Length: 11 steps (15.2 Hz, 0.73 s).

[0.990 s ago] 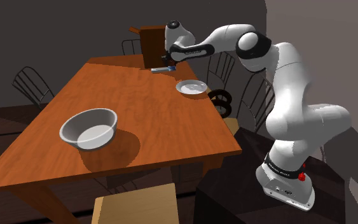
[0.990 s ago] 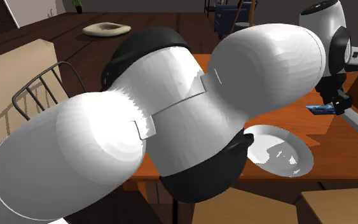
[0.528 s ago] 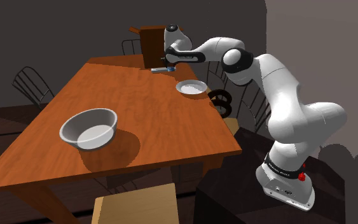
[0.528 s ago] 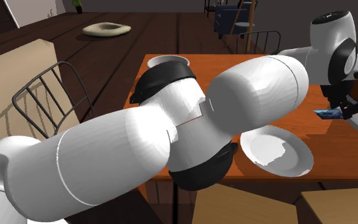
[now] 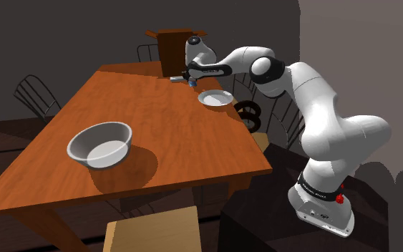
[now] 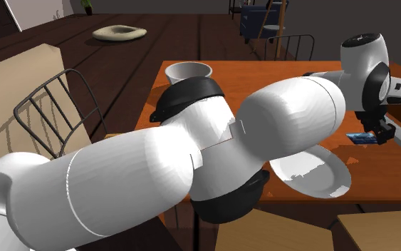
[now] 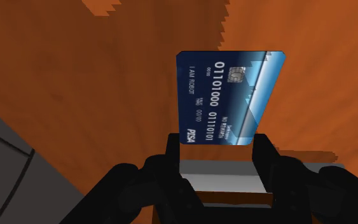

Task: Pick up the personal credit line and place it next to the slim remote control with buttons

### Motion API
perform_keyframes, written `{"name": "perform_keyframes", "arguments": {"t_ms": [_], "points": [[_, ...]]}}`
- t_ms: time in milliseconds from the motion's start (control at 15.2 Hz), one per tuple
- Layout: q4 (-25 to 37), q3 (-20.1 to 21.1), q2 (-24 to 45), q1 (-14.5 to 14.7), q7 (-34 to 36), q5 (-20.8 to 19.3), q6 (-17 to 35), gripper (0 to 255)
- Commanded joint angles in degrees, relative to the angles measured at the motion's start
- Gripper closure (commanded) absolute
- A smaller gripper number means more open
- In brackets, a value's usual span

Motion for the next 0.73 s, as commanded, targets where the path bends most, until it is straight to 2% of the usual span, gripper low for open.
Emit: {"name": "perform_keyframes", "arguments": {"t_ms": [0,528,594,660], "points": [[-0.9,-0.4,0.4,-0.2,0.9,-0.5,1.0,255],[-1.1,-0.4,0.5,-0.3,1.0,-0.5,1.2,255],[-1.1,-0.4,0.5,-0.3,1.0,-0.5,1.2,0],[-1.1,-0.4,0.5,-0.3,1.0,-0.5,1.2,0]]}}
